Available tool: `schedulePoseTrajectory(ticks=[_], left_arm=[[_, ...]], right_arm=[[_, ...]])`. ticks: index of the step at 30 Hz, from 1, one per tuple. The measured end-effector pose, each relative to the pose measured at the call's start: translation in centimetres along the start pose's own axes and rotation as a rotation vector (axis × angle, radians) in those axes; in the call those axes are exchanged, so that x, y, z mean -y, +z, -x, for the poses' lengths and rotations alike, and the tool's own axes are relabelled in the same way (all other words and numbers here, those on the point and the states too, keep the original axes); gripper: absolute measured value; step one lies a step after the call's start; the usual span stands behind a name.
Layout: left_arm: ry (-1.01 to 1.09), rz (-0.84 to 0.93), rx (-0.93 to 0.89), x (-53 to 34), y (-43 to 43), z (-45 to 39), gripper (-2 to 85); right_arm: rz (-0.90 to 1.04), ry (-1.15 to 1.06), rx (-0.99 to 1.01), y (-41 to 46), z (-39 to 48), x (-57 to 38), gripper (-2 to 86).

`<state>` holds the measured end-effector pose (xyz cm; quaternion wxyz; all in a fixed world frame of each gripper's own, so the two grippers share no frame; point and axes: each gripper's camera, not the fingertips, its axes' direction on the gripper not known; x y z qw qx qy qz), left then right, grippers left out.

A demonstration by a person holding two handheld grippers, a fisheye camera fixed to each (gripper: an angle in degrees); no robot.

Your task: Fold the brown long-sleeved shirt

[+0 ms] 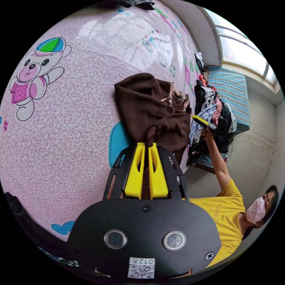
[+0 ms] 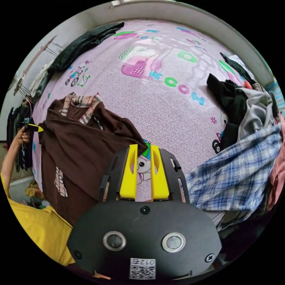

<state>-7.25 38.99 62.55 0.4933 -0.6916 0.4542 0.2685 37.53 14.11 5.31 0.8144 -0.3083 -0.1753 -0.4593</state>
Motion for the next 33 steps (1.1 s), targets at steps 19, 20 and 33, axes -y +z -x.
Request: schedulePoseTrajectory(ticks=[19,20,33], left_arm=[[-0.070,-0.131,0.196,-2.8,-0.1,-3.7,0.4],[-0.075,-0.210,0.260,-4.1,-0.7,-5.0,0.4],[0.120,-0.008,0.562,-8.3,13.6,-14.5,-0.1]], right_arm=[[-0.156,-0.171,0.191,-2.1,17.2,-12.2,2.3],[-0.152,-0.181,0.184,-1.8,18.1,-12.1,2.2],[-0.066,-0.129,0.137,0.5,20.4,-12.3,0.7]])
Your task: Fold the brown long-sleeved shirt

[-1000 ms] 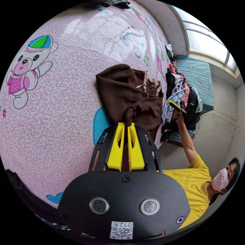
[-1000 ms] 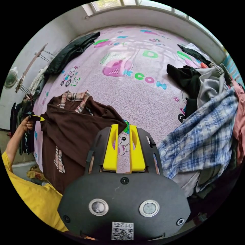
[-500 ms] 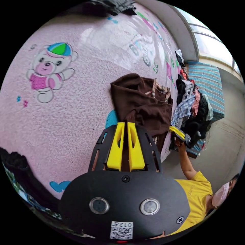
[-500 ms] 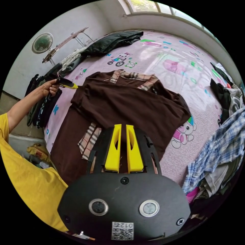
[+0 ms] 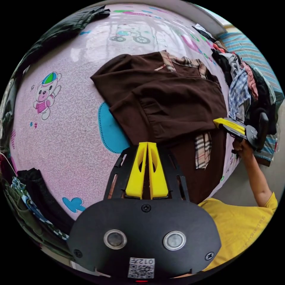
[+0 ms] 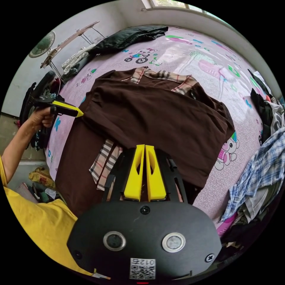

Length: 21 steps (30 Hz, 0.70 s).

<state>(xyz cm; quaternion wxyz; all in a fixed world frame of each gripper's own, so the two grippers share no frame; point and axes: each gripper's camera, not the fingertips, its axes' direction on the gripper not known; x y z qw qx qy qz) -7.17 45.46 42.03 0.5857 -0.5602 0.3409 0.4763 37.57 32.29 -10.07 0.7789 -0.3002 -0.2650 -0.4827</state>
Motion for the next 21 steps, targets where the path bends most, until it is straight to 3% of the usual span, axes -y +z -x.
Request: schedulePoseTrajectory(ticks=[7,13,18,21], left_arm=[[-0.041,0.063,0.020,-0.6,0.1,-0.7,-0.1],[-0.082,-0.032,0.283,-1.4,-2.9,-5.4,0.0],[-0.030,-0.159,0.160,0.9,-2.6,-8.8,0.0],[-0.024,-0.087,0.138,2.5,0.5,-9.2,0.0]], right_arm=[[0.044,0.020,0.013,0.8,-0.3,-1.1,0.1],[-0.021,0.020,-0.026,-3.4,-2.1,-0.2,0.0],[-0.116,0.242,-0.088,-3.9,-7.4,1.6,0.0],[-0.117,0.313,-0.121,-2.6,-9.0,2.6,0.0]])
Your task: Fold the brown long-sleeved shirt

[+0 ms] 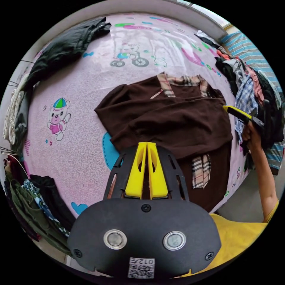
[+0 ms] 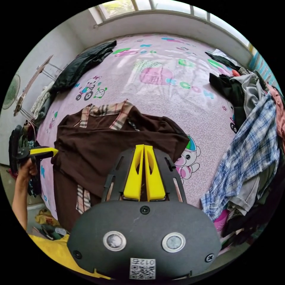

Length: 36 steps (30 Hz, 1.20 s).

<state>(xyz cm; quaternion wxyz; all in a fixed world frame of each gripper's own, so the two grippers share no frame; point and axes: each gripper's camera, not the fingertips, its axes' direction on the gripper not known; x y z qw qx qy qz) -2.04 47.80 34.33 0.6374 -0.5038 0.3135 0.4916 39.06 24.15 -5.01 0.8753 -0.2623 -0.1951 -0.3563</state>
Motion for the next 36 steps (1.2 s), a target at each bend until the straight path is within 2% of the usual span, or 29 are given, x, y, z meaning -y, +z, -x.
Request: schedulePoseTrajectory(ticks=[2,8,12,15,17,23,25,28,31,33,36], left_arm=[[-0.011,0.036,0.046,-0.1,1.5,0.0,0.0],[-0.026,-0.022,-0.051,-1.9,2.5,1.2,0.0],[-0.012,-0.054,-0.047,-2.6,3.0,0.7,0.0],[0.027,-0.068,0.013,-2.9,3.2,-0.6,-0.1],[0.044,-0.075,0.043,-3.1,3.4,-1.2,-0.1],[0.002,-0.078,0.016,-3.6,3.8,-0.6,-0.1],[-0.059,-0.123,0.044,-4.3,2.8,-0.3,-0.1],[-0.082,-0.300,0.084,-5.8,-0.5,-1.5,0.0],[-0.014,-0.415,-0.032,-4.6,-2.1,-4.4,0.2],[0.111,-0.397,-0.167,-0.7,-1.3,-8.1,0.3],[0.213,-0.375,-0.236,5.0,1.0,-12.7,0.3]], right_arm=[[0.042,0.003,-0.037,1.8,-0.2,0.5,0.0],[0.052,-0.054,-0.030,3.0,-0.1,-0.1,0.0],[0.090,-0.084,-0.013,3.1,0.0,-0.1,0.1],[0.013,-0.110,0.032,0.8,0.0,0.7,0.1],[-0.048,-0.063,0.004,-0.2,-0.9,2.3,0.1],[0.032,0.030,0.116,3.3,-2.1,6.2,0.0],[0.039,0.021,0.135,4.4,-1.8,6.3,0.0],[0.075,-0.025,0.112,6.5,-1.0,5.7,0.0],[0.062,-0.079,0.081,7.6,-0.3,4.8,0.0],[0.046,-0.098,0.067,7.9,0.0,4.5,0.0],[0.006,-0.164,0.016,8.4,1.0,3.5,0.0]])
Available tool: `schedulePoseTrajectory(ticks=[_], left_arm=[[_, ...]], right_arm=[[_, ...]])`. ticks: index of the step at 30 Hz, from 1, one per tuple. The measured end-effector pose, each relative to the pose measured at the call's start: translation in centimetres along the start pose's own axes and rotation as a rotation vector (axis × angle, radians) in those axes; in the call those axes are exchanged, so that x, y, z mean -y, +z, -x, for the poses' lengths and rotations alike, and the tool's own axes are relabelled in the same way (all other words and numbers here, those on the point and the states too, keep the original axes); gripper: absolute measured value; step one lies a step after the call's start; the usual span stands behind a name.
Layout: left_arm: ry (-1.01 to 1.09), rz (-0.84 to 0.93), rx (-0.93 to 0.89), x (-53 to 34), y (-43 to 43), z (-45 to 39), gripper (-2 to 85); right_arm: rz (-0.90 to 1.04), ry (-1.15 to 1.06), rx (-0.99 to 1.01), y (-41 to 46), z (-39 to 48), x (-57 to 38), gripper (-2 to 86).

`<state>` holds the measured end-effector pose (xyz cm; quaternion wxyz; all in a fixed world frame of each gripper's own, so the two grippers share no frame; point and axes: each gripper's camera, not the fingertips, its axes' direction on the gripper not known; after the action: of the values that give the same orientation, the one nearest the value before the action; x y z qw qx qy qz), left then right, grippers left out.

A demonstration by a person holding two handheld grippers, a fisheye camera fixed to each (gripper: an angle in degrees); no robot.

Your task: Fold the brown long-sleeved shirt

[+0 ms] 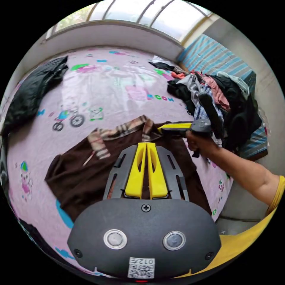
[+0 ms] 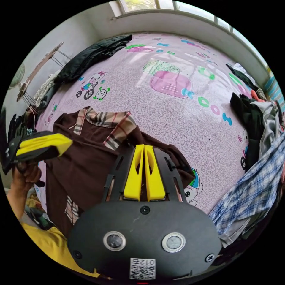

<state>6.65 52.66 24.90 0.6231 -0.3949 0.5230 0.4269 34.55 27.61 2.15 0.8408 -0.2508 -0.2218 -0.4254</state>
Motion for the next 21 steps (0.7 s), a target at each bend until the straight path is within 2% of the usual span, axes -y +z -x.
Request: schedulePoseTrajectory(ticks=[4,8,13,16,21], left_arm=[[0.017,0.131,-0.042,4.7,6.9,-1.2,0.2],[0.002,0.227,0.018,6.2,11.2,-0.6,0.0],[-0.008,0.186,-0.008,5.6,11.2,0.6,-0.2],[-0.007,0.152,-0.020,4.9,11.1,1.2,-0.2],[0.001,0.139,-0.044,4.6,11.1,2.4,-0.2]], right_arm=[[-0.033,-0.053,-0.048,0.9,0.9,-0.9,0.0],[-0.011,-0.054,0.018,1.5,-0.5,-0.8,0.0],[-0.040,0.083,0.117,1.4,-4.0,0.0,0.1],[0.037,0.125,0.182,3.6,-4.9,0.5,0.0],[-0.042,0.287,0.184,4.3,-7.3,0.1,0.0]])
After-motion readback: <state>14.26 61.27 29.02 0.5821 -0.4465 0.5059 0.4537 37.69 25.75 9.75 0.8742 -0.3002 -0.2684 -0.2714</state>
